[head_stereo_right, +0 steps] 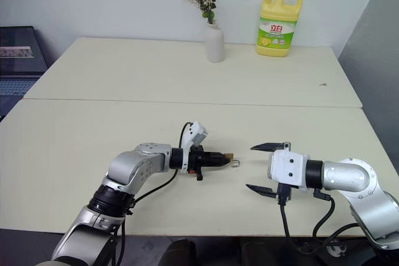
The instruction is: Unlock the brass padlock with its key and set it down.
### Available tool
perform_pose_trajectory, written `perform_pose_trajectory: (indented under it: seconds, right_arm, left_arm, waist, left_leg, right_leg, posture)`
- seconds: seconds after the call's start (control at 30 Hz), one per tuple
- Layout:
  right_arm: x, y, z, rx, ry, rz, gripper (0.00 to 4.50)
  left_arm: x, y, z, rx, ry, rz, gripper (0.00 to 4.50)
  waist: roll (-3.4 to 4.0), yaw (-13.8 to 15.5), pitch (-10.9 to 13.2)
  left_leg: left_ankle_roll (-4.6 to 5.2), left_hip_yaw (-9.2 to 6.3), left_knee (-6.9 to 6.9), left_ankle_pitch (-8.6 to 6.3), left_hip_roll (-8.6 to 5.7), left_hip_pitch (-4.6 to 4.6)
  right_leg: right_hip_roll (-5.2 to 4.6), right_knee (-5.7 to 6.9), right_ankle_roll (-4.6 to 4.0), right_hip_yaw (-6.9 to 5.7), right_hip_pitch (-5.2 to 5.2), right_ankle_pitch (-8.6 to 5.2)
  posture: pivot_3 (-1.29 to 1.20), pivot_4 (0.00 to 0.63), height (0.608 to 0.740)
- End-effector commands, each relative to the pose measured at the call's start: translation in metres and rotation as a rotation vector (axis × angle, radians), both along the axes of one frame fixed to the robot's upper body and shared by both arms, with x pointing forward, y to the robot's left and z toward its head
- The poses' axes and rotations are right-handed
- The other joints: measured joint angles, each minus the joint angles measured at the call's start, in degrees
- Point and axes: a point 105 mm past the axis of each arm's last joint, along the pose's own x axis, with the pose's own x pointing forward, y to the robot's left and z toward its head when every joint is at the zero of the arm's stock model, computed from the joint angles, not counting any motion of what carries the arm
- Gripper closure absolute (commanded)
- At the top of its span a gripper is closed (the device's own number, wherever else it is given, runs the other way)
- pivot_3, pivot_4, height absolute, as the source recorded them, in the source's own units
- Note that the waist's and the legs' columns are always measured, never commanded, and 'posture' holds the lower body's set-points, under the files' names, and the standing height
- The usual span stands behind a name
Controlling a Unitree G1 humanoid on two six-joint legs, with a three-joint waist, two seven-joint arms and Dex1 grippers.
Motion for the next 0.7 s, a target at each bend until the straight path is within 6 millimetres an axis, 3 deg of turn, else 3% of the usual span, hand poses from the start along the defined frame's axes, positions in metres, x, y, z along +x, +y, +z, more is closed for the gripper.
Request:
perform_pose_trajectory:
  seconds: [0.03, 0.23, 0.43, 0.57, 0.7]
  right_arm:
    - [-0.004, -0.001, 0.003, -0.019, -0.014, 0.013, 0.00]
    - [-0.009, -0.006, -0.002, -0.035, 0.032, 0.011, 0.00]
    - [-0.013, -0.011, -0.005, -0.044, 0.069, -0.002, 0.00]
    - [-0.012, -0.013, -0.006, -0.034, 0.076, -0.019, 0.00]
    - [-0.007, -0.013, -0.004, -0.004, 0.071, -0.043, 0.00]
  left_arm:
    - [0.003, 0.002, 0.003, 0.001, -0.017, 0.009, 3.44]
    - [0.013, 0.010, 0.014, -0.004, -0.073, 0.026, 1.64]
    - [0.015, 0.028, 0.034, 0.023, -0.226, 0.007, 1.64]
    - [0.003, 0.052, 0.044, 0.161, -0.461, -0.087, 1.64]
    - [-0.006, 0.072, 0.054, 0.223, -0.565, -0.101, 1.64]
  waist:
    - [0.00, -0.01, 0.00]
    - [0.00, 0.00, 0.00]
    - [0.00, -0.17, 0.00]
    - [0.00, -0.23, 0.00]
    - [0.00, -0.01, 0.00]
  left_leg:
    - [0.00, 0.00, 0.00, 0.00, 0.00, 0.00]
    - [0.00, 0.00, 0.00, 0.00, 0.00, 0.00]
    - [0.00, 0.00, -0.01, 0.00, 0.00, 0.01]
    - [0.00, -0.01, -0.03, 0.00, 0.02, 0.03]
    - [0.00, 0.01, -0.03, 0.00, 0.03, 0.03]
  right_leg:
    - [0.00, 0.00, 0.00, 0.00, 0.00, 0.00]
    - [0.00, 0.00, 0.00, 0.00, 0.00, 0.00]
    - [0.00, 0.00, 0.00, 0.01, 0.00, 0.00]
    - [0.01, -0.01, 0.00, 0.00, 0.00, -0.01]
    - [-0.01, -0.02, 0.01, -0.01, 0.00, -0.01]
  posture:
    - [0.00, 0.150, 0.740]
    - [0.00, 0.150, 0.740]
    - [0.00, 0.150, 0.740]
    - [0.00, 0.150, 0.740]
    - [0.00, 0.150, 0.740]
